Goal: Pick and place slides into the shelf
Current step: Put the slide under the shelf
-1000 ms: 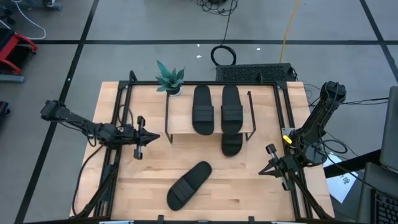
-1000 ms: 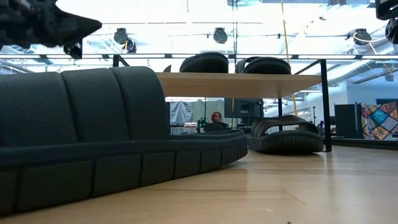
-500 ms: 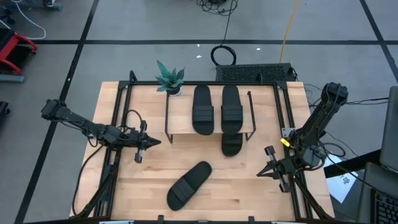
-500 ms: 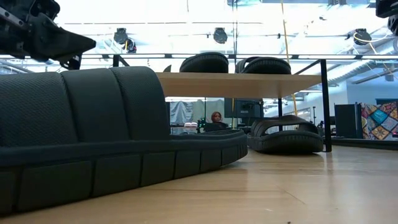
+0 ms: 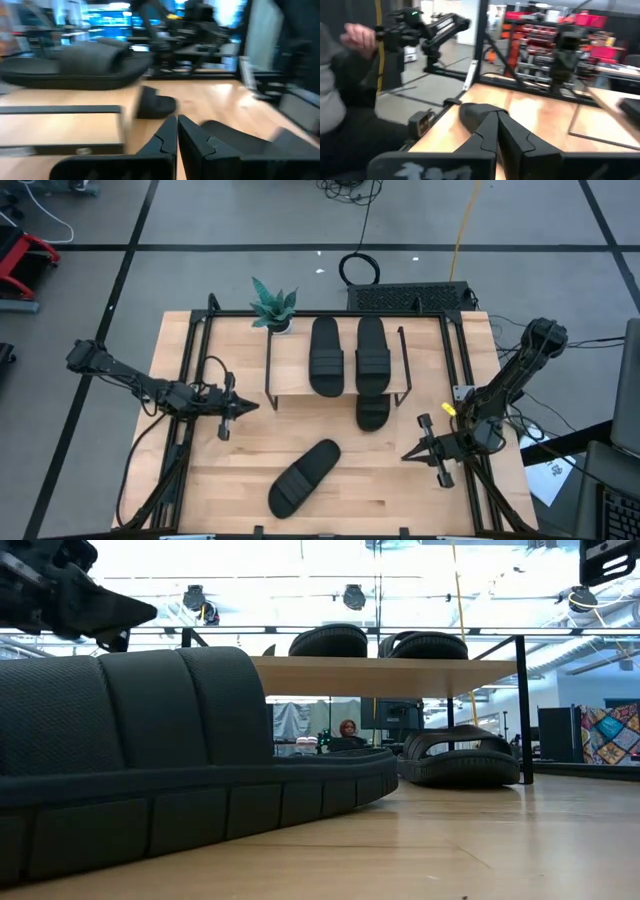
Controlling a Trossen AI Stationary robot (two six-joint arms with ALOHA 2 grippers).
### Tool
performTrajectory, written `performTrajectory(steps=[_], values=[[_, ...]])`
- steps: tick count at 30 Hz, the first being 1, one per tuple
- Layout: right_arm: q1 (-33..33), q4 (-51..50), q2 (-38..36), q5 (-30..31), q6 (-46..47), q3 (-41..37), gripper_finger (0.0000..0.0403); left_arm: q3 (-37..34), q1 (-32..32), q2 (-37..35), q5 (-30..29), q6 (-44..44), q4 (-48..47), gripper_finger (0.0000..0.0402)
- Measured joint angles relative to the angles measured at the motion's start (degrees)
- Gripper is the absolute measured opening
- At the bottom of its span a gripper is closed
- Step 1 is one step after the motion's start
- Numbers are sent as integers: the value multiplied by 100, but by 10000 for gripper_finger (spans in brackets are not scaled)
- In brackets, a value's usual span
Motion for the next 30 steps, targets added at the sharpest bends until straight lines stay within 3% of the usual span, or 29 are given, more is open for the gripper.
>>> performTrajectory(steps=[4,12,16,22,30], values=[[-292,340,382,-683,-44,116,39,0,5,-2,-649,49,23,13],[-516,356,1165,-718,-37,761,169,0,3,-2,-624,94,19,8],[-639,346,1716,-731,254,1038,211,0,3,-2,-607,96,19,14],[-1090,339,2662,-894,666,1647,228,0,3,1,-605,96,16,17],[-1666,-224,3861,-2405,1315,2851,223,0,3,-1,-602,97,16,17]])
